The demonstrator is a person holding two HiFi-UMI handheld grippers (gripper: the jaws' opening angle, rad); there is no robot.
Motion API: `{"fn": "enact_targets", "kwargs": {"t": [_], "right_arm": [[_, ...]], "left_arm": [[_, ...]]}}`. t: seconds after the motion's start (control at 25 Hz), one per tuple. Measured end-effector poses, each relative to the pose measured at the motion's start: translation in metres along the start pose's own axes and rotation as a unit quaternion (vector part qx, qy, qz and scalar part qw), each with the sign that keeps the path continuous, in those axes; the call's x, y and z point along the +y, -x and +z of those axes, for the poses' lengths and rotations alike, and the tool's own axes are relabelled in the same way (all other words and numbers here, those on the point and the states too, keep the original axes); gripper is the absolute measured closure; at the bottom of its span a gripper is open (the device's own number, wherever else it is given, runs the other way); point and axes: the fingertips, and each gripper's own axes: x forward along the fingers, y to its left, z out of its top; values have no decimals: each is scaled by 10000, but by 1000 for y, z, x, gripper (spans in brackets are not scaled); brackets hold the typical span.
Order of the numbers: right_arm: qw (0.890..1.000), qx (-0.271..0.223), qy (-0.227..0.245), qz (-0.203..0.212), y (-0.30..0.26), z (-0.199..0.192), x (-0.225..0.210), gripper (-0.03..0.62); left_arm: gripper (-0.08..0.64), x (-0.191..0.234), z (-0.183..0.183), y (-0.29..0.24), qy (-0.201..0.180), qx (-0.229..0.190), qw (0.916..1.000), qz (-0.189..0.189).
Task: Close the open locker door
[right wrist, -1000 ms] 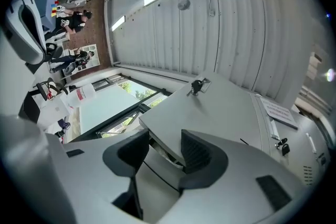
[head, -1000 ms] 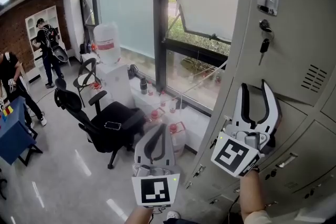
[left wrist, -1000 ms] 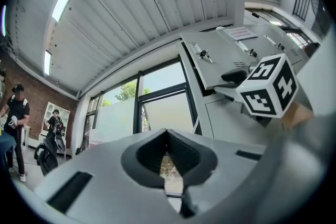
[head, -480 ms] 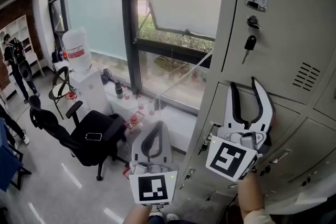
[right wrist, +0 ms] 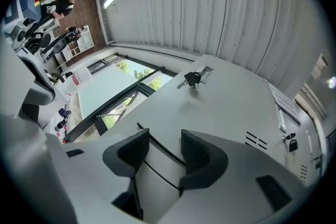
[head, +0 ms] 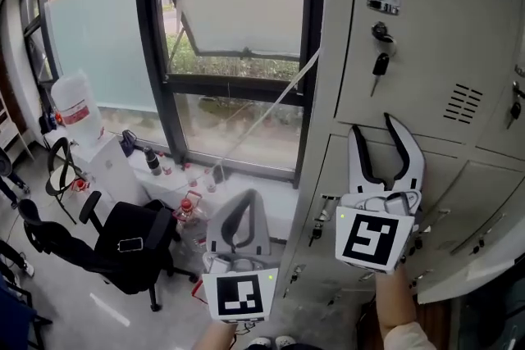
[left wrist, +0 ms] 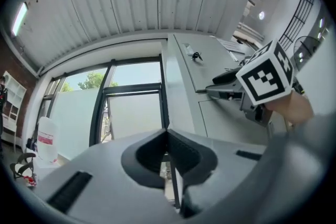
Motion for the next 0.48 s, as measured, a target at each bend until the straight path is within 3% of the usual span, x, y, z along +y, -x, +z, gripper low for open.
{"fn": "enact_targets", "kwargs": {"t": [0.32, 0.48], "right_arm": [[9930, 224, -1090, 397, -4, -5, -8, 397], [9933, 296, -1100, 187, -5, -7, -13, 430]], "left_arm": [[558, 1, -11, -6, 200, 36, 9989, -429], [558, 2, -15, -9, 266, 57, 9981, -558]]}}
